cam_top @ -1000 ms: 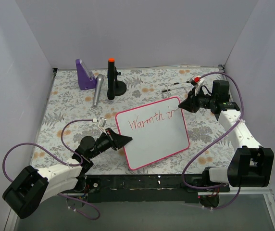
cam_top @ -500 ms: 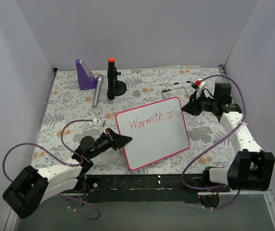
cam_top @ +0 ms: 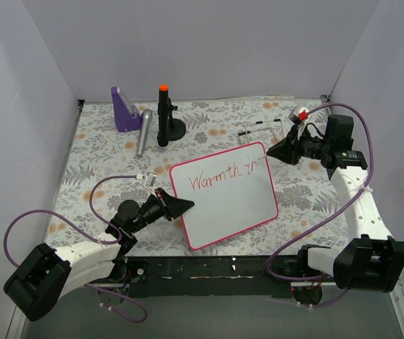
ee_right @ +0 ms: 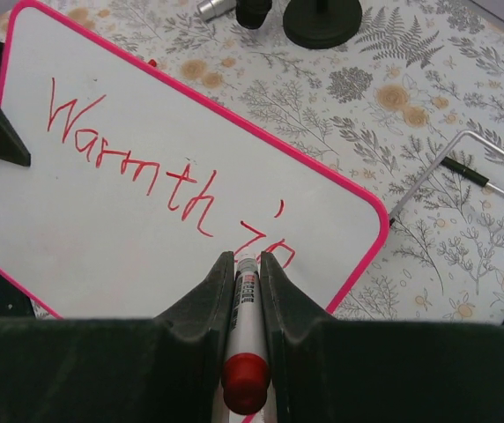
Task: Write a sentence on the whiteboard
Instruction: Write on the whiteboard with the whiteboard marker without the cap.
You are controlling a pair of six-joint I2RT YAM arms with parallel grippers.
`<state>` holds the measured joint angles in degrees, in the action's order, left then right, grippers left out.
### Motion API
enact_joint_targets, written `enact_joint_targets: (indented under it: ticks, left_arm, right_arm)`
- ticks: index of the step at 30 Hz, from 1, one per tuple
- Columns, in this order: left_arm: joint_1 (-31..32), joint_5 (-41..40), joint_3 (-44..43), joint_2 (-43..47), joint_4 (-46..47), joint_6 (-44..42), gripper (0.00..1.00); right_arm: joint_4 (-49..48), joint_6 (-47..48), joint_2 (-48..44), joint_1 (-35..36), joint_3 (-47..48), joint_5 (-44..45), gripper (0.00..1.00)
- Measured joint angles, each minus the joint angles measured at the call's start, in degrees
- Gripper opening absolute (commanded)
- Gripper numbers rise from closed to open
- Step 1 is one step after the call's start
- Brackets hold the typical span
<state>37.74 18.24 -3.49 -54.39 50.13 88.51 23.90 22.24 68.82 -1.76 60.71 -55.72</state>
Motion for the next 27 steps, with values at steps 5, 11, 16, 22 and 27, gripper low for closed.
enact_joint_targets:
  ticks: [5, 11, 16, 22, 27]
  left_arm:
    - [0.07, -0.68, 0.02, -0.02, 0.00, 0.48, 0.00]
    - [0.15, -1.75, 0.02, -0.02, -0.02, 0.85, 0.00]
    - [0.15, -2.86, 0.04, -0.02, -0.04, 1.01, 0.00]
    - [0.17, -4.00, 0.22, -0.07, 0.02, 1.77, 0.00]
    - [0.17, -5.14, 0.81, -1.16, 1.42, 3.06, 0.00]
  right_arm:
    - [0.02, 0.09, -1.07, 0.90, -0.17, -1.95, 0.01]
    - [0.04, 0.17, -1.07, 3.32, -0.50, -1.70, 0.01]
    - [0.02, 0.17, -0.74, 4.11, -0.63, -0.52, 0.01]
    - [0.11, 0.76, -0.33, 9.64, -1.40, 0.94, 0.01]
    - [0.50, 2.56, 0.13, 19.74, -1.55, 1.40, 0.01]
